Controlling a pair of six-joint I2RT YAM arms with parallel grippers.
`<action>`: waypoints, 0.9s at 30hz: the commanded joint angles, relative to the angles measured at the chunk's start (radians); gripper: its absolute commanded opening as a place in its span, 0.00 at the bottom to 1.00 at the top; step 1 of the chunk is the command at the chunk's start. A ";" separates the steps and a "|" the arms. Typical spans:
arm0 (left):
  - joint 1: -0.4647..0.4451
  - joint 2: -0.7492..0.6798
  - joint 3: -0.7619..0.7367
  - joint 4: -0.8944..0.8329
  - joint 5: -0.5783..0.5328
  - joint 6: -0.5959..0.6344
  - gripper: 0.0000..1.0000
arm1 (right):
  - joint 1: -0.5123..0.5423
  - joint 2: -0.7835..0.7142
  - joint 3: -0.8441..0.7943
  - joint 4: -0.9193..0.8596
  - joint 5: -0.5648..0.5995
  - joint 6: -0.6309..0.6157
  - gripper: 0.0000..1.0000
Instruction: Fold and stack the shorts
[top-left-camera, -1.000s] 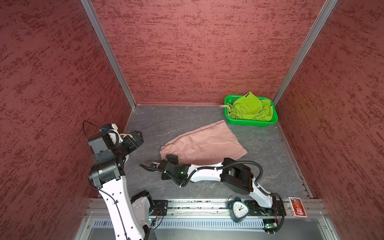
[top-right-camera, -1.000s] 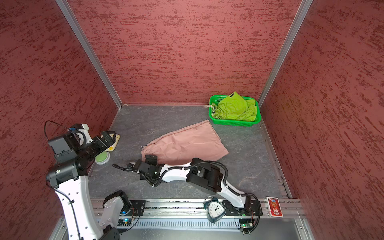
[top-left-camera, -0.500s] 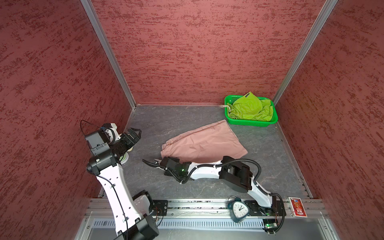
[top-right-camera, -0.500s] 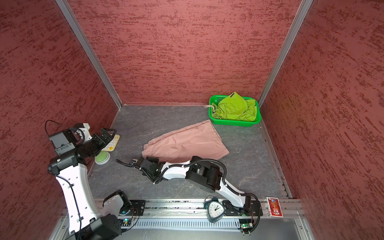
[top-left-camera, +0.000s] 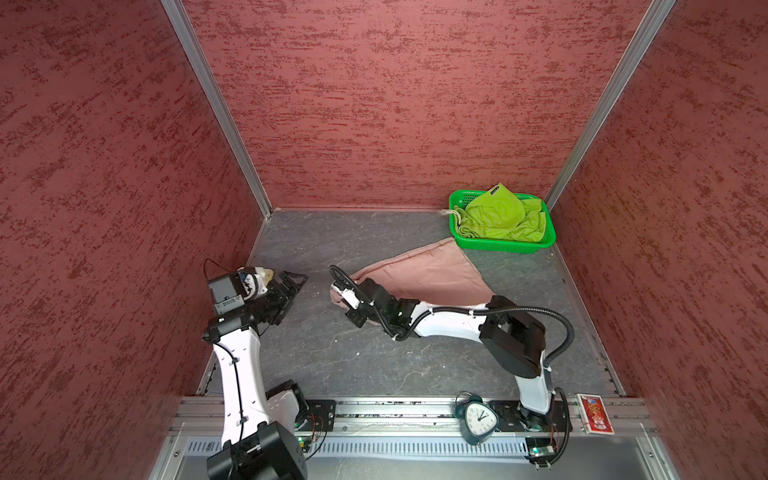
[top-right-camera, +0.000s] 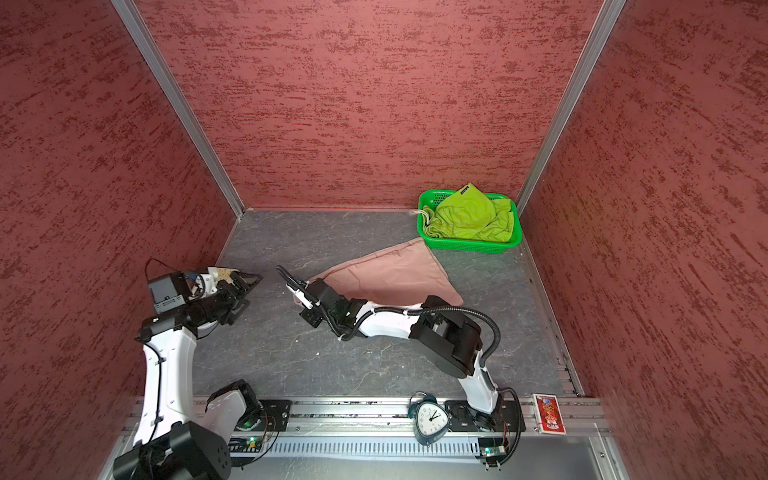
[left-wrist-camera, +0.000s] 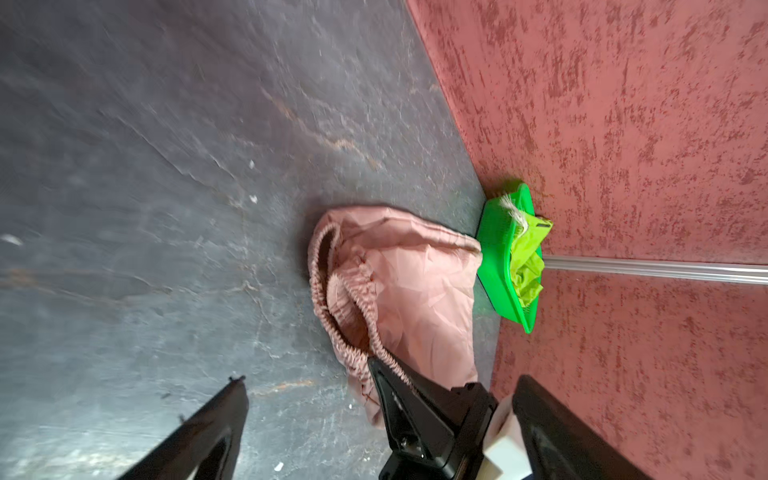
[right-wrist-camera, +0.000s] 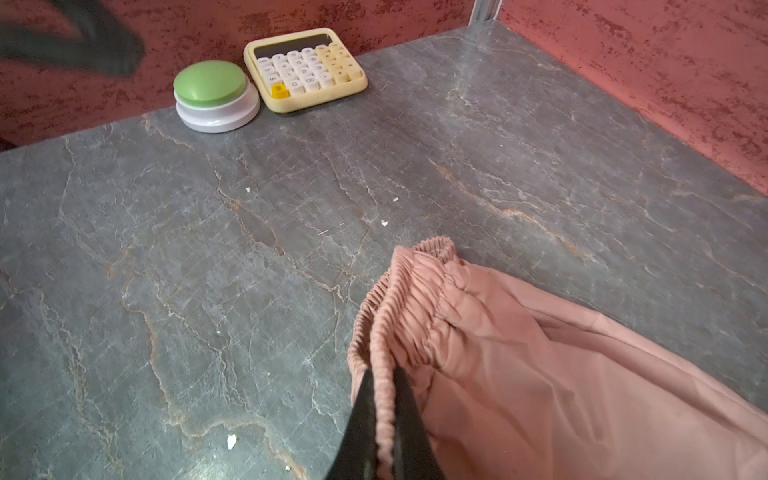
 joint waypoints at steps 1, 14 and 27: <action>-0.055 -0.042 -0.106 0.182 0.019 -0.181 0.99 | 0.005 -0.043 -0.022 0.073 -0.045 0.041 0.00; -0.281 0.066 -0.360 0.614 -0.054 -0.441 0.99 | 0.005 -0.049 -0.055 0.107 -0.042 0.025 0.00; -0.387 0.223 -0.343 0.756 -0.113 -0.426 0.99 | 0.008 -0.041 -0.062 0.119 -0.059 0.008 0.00</action>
